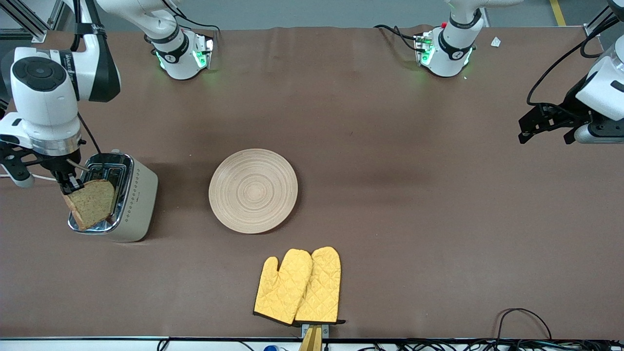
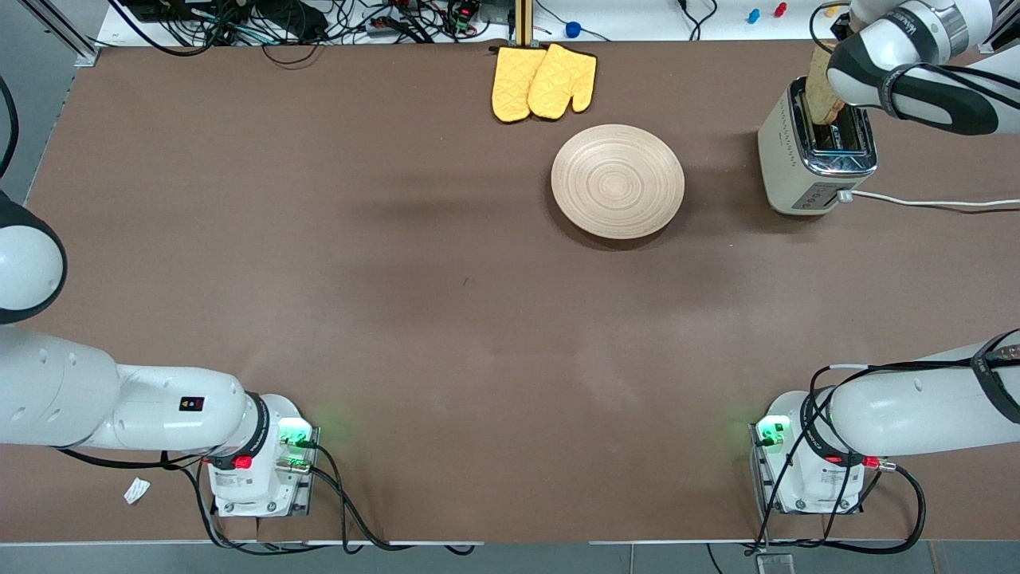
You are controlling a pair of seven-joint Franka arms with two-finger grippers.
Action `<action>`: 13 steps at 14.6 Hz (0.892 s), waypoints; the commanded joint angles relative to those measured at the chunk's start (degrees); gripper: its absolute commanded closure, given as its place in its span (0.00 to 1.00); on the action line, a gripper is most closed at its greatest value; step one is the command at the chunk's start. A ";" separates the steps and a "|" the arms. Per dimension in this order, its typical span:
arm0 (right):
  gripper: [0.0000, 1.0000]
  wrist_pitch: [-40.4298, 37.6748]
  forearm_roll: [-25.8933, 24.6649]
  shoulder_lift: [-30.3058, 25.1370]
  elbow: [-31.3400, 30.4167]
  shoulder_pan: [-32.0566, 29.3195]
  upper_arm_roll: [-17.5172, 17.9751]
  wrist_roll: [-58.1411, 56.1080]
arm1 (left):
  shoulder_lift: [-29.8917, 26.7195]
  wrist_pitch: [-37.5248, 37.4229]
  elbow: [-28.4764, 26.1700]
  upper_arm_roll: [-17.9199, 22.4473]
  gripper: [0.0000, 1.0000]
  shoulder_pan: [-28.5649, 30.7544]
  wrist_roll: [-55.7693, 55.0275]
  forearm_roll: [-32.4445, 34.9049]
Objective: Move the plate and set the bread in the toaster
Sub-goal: 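Lower the bread into the toaster slot with the right gripper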
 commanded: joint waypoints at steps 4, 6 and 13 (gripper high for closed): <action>1.00 4.51 -1.56 -2.57 -5.91 -1.38 0.10 1.66 | -1.15 -0.08 -0.88 0.26 0.00 -0.02 0.69 -0.66; 1.00 4.25 -1.73 -2.74 -5.82 -1.38 0.01 1.40 | -1.15 0.00 -0.88 0.26 0.00 -0.02 0.69 -0.66; 1.00 4.60 -3.14 -7.49 -10.91 -2.52 0.01 1.57 | -1.15 0.00 -0.97 0.26 0.00 -0.02 0.69 -0.66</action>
